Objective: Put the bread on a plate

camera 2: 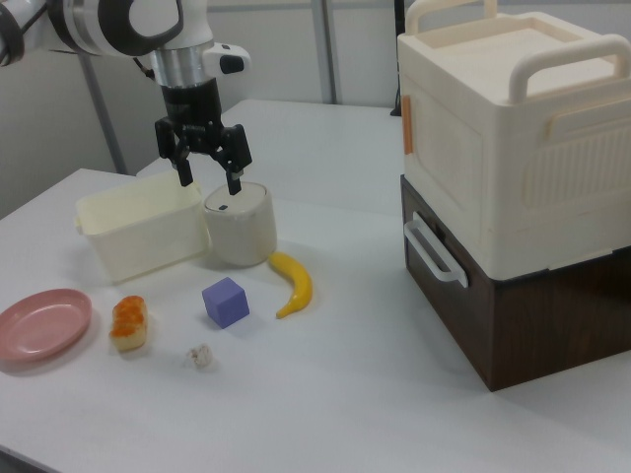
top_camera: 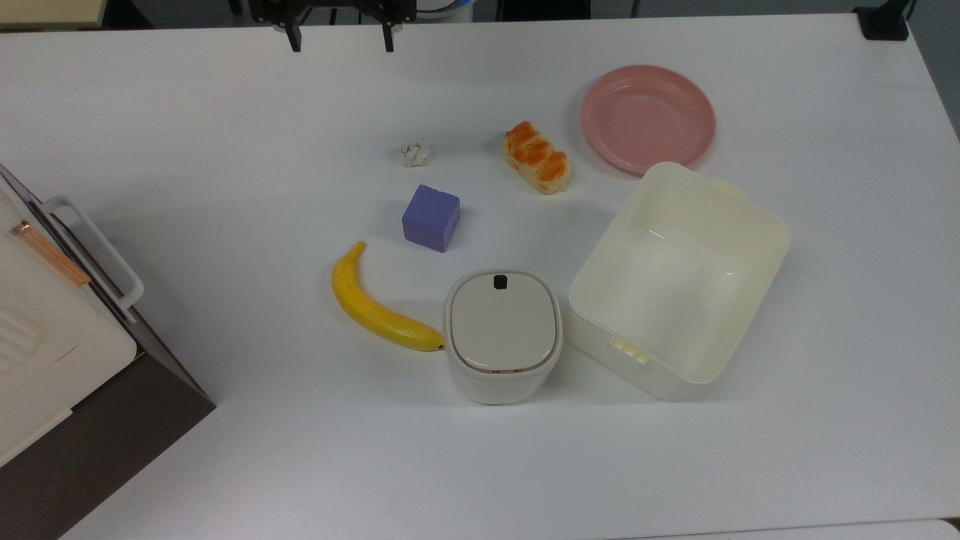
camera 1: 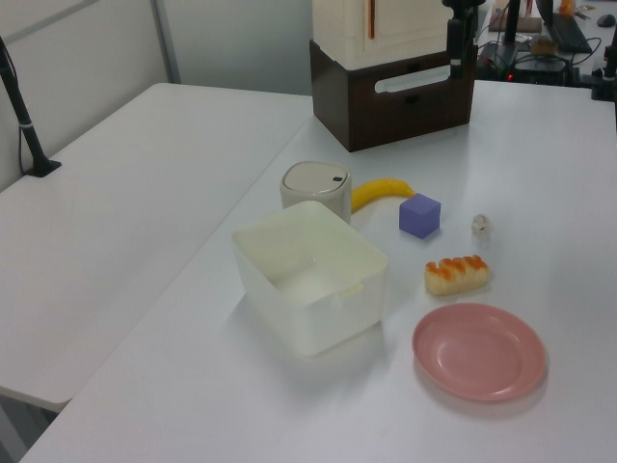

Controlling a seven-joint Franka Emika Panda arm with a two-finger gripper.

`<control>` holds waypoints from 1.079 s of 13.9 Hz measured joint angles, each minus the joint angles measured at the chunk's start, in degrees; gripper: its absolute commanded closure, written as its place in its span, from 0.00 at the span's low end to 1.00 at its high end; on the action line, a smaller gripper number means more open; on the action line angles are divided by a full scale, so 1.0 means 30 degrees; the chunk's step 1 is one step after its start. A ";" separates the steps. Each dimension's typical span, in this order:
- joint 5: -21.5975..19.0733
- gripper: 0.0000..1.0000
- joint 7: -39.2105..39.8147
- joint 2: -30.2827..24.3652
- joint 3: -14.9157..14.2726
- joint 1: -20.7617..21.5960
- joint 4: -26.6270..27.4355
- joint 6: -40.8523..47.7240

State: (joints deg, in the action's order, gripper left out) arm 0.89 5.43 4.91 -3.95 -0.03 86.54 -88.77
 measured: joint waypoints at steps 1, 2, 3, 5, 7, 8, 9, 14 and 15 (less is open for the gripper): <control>0.0000 0.00 0.0000 0.0016 0.0000 -0.0006 0.0000 0.0000; 0.0000 0.00 0.0000 0.0036 -0.0003 -0.0026 0.0000 0.0000; -0.0002 0.00 0.0000 0.0048 -0.0004 -0.0044 0.0001 0.0000; -0.0039 0.00 0.0000 0.0088 -0.0004 -0.0067 0.0002 0.0000; -0.0078 0.00 0.0000 0.0135 -0.0004 -0.0066 0.0005 0.0000; -0.0086 0.00 0.0000 0.0147 -0.0003 -0.0066 0.0005 0.0000; -0.0086 0.00 0.0000 0.0147 -0.0003 -0.0070 0.0005 0.0000; -0.0110 0.00 0.0000 0.0155 -0.0003 -0.0058 0.0312 0.0000; -0.0115 0.00 0.0000 0.0158 0.0000 -0.0039 0.0439 -0.0011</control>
State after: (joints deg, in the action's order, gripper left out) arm 0.54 5.43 5.38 -3.95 -0.15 87.86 -88.80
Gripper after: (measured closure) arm 0.000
